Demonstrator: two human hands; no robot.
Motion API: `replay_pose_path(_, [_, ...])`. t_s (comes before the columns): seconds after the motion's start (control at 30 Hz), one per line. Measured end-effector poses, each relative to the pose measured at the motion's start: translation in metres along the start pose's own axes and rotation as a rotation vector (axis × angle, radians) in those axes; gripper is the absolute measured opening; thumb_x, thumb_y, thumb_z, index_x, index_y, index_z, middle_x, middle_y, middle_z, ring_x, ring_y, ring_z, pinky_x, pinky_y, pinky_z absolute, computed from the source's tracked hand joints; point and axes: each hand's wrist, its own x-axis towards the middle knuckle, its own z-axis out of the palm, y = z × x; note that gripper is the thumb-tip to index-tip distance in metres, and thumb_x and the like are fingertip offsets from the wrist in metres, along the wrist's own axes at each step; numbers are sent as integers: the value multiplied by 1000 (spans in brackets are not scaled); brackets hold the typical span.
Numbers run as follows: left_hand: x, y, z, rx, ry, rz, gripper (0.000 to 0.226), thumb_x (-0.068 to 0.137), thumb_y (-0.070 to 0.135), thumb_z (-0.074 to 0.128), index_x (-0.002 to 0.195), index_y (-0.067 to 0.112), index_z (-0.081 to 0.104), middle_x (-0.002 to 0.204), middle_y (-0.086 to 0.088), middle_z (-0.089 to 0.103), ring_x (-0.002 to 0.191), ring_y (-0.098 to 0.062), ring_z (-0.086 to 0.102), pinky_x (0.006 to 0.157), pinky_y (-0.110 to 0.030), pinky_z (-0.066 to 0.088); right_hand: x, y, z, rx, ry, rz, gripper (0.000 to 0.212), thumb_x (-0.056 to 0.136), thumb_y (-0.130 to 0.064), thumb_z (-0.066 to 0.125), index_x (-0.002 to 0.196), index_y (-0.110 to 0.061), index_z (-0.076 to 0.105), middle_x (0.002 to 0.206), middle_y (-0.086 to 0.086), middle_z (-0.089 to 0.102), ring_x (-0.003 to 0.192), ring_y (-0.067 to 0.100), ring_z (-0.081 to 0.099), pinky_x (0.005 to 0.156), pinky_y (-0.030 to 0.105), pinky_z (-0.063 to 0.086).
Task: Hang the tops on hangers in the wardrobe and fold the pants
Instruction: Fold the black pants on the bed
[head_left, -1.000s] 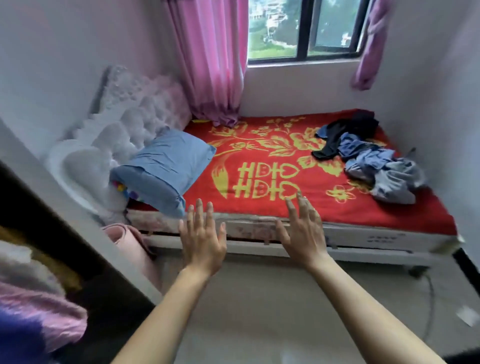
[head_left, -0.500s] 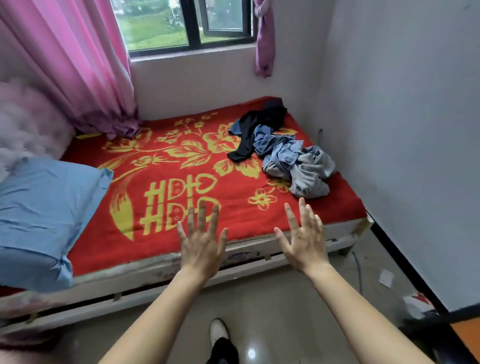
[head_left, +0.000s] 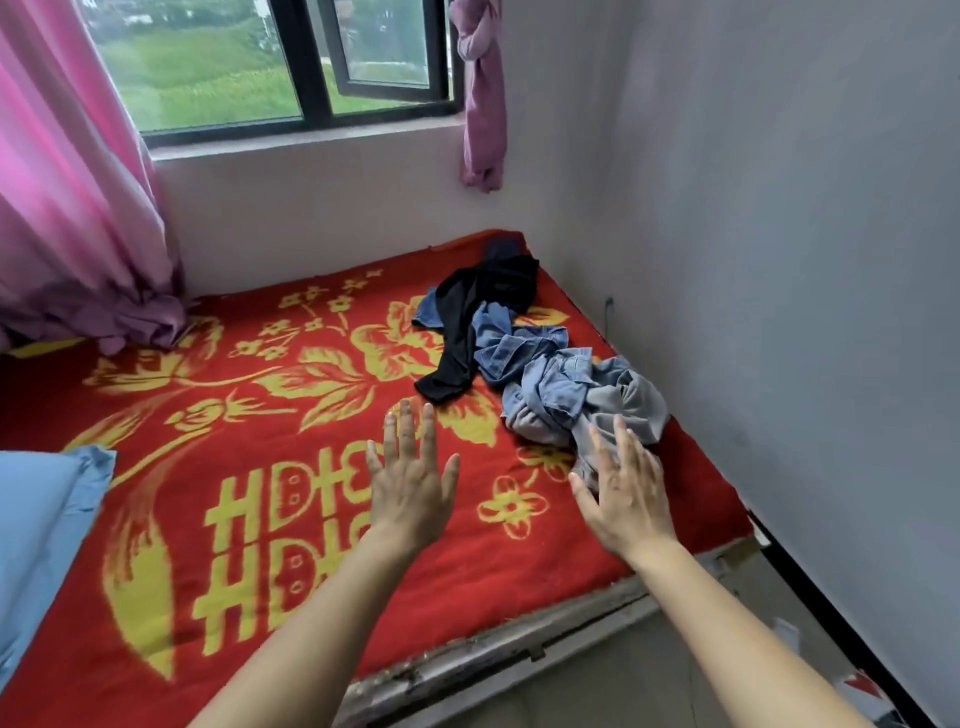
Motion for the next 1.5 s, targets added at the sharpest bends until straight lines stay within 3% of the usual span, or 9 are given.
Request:
replay_pose_path(0.47, [166,36,106,107,-246,-139,76,99,57,22,149,26,-26,162,-6,-20,152,-27,-6,120,-53,12,193,92,100,32,-317,70,77,97,-49,43,160,-22,7,167,11,-3,153,29,10,121,45,14])
replay_pose_path(0.7, [225,57,149,86,-321,-180,79,98,54,37,157,23,-5,164,-12,-5,151,-30,9,116,-51,26,262,105,148,49,-491,46,75,99,-44,43,159,-20,6,166,12,-5,153,30,4,122,44,12])
replay_pose_path(0.9, [279,17,230,77,-426,-90,79,98,51,40,157,20,-2,164,-14,-8,150,-33,11,113,-50,31,292,99,214,25,-535,79,76,98,-47,42,159,-26,1,166,12,-15,153,31,-6,123,47,6])
replay_pose_path(1.0, [297,-4,291,98,-515,-29,80,99,51,35,155,19,-13,161,-15,-19,151,-33,4,114,-47,31,305,93,261,-19,-486,99,89,93,-53,48,158,-30,-7,162,14,-27,152,37,-12,123,53,5])
replay_pose_path(1.07, [308,-17,324,109,-544,-8,81,99,51,34,154,19,-16,160,-15,-24,151,-34,2,114,-46,31,326,90,290,-34,-400,74,101,85,-62,56,159,-32,-6,162,18,-24,151,40,-15,121,58,-1])
replay_pose_path(1.17, [329,-36,360,98,-508,-12,84,97,49,44,156,17,-7,162,-18,-15,150,-37,6,112,-49,33,368,99,339,-98,-374,109,117,73,-81,53,159,-30,-7,164,20,-16,150,44,-13,119,59,-5])
replay_pose_path(1.3, [384,-65,389,115,-367,64,89,90,42,59,157,13,9,163,-21,-4,149,-40,8,112,-55,31,395,108,411,-167,-595,215,133,60,-99,38,149,-30,-35,149,17,-48,137,42,-44,114,62,-16])
replay_pose_path(1.4, [451,-84,403,147,-276,74,101,82,37,68,158,13,5,162,-21,-7,149,-41,2,112,-61,26,415,100,444,-136,-653,272,140,53,-101,39,135,-31,-51,140,19,-57,130,45,-51,109,62,-25])
replay_pose_path(1.5, [509,-89,429,178,-312,32,109,83,44,65,155,26,-14,161,-13,-23,149,-39,-12,111,-67,14,419,98,460,-118,-663,298,139,53,-101,35,131,-30,-55,141,21,-56,129,46,-51,106,62,-30])
